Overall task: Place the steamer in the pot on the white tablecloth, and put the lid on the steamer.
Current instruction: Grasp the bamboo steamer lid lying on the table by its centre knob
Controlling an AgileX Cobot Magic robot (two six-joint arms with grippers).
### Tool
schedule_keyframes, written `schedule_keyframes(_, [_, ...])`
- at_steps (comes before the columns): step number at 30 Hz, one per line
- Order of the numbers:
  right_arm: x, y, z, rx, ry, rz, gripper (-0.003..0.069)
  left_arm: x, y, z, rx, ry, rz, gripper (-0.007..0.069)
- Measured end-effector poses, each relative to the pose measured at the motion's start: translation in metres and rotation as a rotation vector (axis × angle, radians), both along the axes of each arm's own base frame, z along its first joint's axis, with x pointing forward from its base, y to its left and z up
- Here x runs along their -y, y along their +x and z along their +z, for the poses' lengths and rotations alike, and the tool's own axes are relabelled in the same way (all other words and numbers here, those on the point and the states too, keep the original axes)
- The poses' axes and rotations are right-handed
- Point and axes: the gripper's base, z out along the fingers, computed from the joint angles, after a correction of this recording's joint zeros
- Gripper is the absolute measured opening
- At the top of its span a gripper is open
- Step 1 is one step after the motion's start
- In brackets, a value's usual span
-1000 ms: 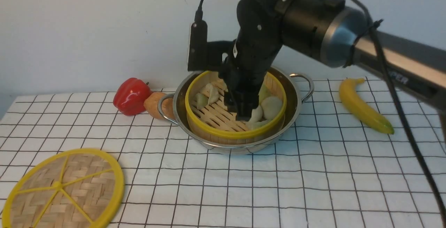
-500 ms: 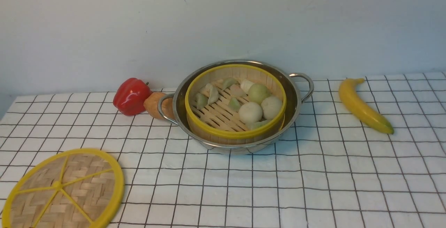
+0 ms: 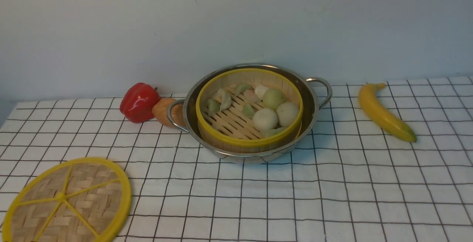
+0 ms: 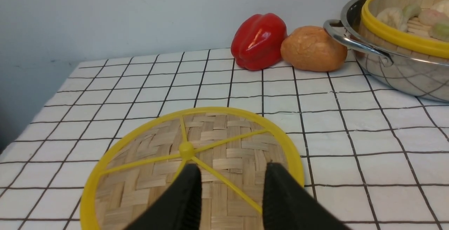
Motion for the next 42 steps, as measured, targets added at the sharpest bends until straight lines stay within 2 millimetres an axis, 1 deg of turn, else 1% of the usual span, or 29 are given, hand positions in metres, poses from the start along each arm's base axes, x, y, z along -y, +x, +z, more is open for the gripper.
schedule_keyframes(1, [0.002, 0.000, -0.002, -0.002, -0.005, -0.008, 0.0001, 0.000, 0.000, 0.000, 0.000, 0.000, 0.000, 0.0243])
schedule_keyframes(3, [0.030, -0.011, 0.001, 0.033, 0.017, -0.059, 0.0004, 0.000, 0.000, 0.000, 0.000, 0.000, 0.000, 0.0243])
schedule_keyframes(4, [0.050, -0.018, 0.000, 0.070, 0.055, -0.082, 0.0005, 0.000, 0.000, 0.000, 0.000, 0.000, 0.000, 0.0243])
schedule_keyframes(6, [0.064, -0.024, -0.002, 0.103, 0.105, -0.098, 0.0007, 0.000, 0.000, 0.000, 0.000, 0.000, 0.000, 0.0243])
schedule_keyframes(7, [0.073, -0.026, -0.011, 0.097, 0.129, -0.114, 0.0009, 0.000, 0.000, 0.000, 0.000, 0.000, 0.000, 0.0243])
schedule_keyframes(8, [0.101, -0.037, -0.023, 0.138, 0.208, -0.160, 0.0013, 0.000, 0.000, 0.000, 0.000, 0.000, 0.000, 0.0243])
schedule_keyframes(9, [0.116, -0.042, -0.039, 0.133, 0.237, -0.196, 0.0015, 0.000, 0.000, 0.000, 0.000, 0.000, 0.000, 0.0243])
schedule_keyframes(10, [0.126, -0.047, -0.051, 0.148, 0.270, -0.216, 0.0018, 0.000, 0.000, 0.000, 0.000, 0.000, 0.000, 0.0243])
schedule_keyframes(11, [0.139, -0.051, -0.074, 0.129, 0.287, -0.256, 0.0020, 0.000, 0.000, 0.000, 0.000, 0.000, 0.000, 0.0243])
schedule_keyframes(12, [0.155, -0.067, -0.101, 0.133, 0.332, -0.304, 0.0024, 0.000, 0.000, 0.000, 0.000, 0.000, 0.000, 0.0243])
schedule_keyframes(13, [0.157, -0.069, -0.105, 0.133, 0.338, -0.311, 0.0026, 0.000, 0.000, 0.000, 0.000, 0.000, 0.000, 0.0243])
schedule_keyframes(14, [0.170, -0.087, -0.136, 0.132, 0.365, -0.356, 0.0028, 0.000, 0.000, 0.000, 0.000, 0.000, 0.000, 0.0243])
schedule_keyframes(15, [0.171, -0.090, -0.139, 0.142, 0.371, -0.358, 0.0029, 0.000, 0.000, 0.000, 0.000, 0.000, 0.000, 0.0243])
schedule_keyframes(16, [0.180, -0.117, -0.174, 0.157, 0.377, -0.392, 0.0034, 0.000, 0.000, 0.000, 0.000, 0.000, 0.000, 0.0243])
schedule_keyframes(18, [0.183, -0.146, -0.206, 0.207, 0.380, -0.390, 0.0037, 0.000, 0.000, 0.000, 0.000, 0.000, 0.000, 0.0243])
schedule_keyframes(19, [0.183, -0.153, -0.212, 0.235, 0.378, -0.379, 0.0038, 0.000, 0.000, 0.000, 0.000, 0.000, 0.000, 0.0243])
schedule_keyframes(20, [0.182, -0.169, -0.228, 0.275, 0.376, -0.362, 0.0040, 0.000, 0.000, 0.000, 0.000, 0.000, 0.000, 0.0243])
schedule_keyframes(22, [0.181, -0.187, -0.246, 0.333, 0.392, -0.339, 0.0044, 0.000, 0.000, 0.000, 0.000, 0.000, 0.000, 0.0243])
schedule_keyframes(23, [0.181, -0.194, -0.252, 0.344, 0.398, -0.338, 0.0045, 0.000, 0.000, 0.000, 0.000, 0.000, 0.000, 0.0243])
schedule_keyframes(24, [0.181, -0.195, -0.254, 0.348, 0.400, -0.338, 0.0045, 0.000, 0.000, 0.000, 0.000, 0.000, 0.000, 0.0243])
schedule_keyframes(25, [0.181, -0.206, -0.265, 0.368, 0.406, -0.339, 0.0048, 0.000, 0.000, 0.000, 0.000, 0.000, 0.000, 0.0243])
schedule_keyframes(27, [0.182, -0.216, -0.277, 0.386, 0.403, -0.341, 0.0050, 0.000, 0.000, 0.000, 0.000, 0.000, 0.000, 0.0243])
schedule_keyframes(30, [0.183, -0.226, -0.289, 0.398, 0.395, -0.351, 0.0054, 0.000, 0.000, 0.000, 0.000, 0.000, 0.000, 0.0243])
schedule_keyframes(34, [0.184, -0.231, -0.292, 0.402, 0.373, -0.361, 0.0064, 0.000, 0.000, 0.000, 0.000, 0.000, 0.000, 0.0243])
schedule_keyframes(37, [0.186, -0.236, -0.301, 0.326, 0.353, -0.395, 0.0076, 0.000, 0.000, 0.000, 0.000, 0.000, 0.000, 0.0243])
schedule_keyframes(42, [0.186, -0.236, -0.305, 0.273, 0.346, -0.384, 0.0093, 0.000, 0.000, 0.000, 0.001, 0.000, 0.000, 0.0243])
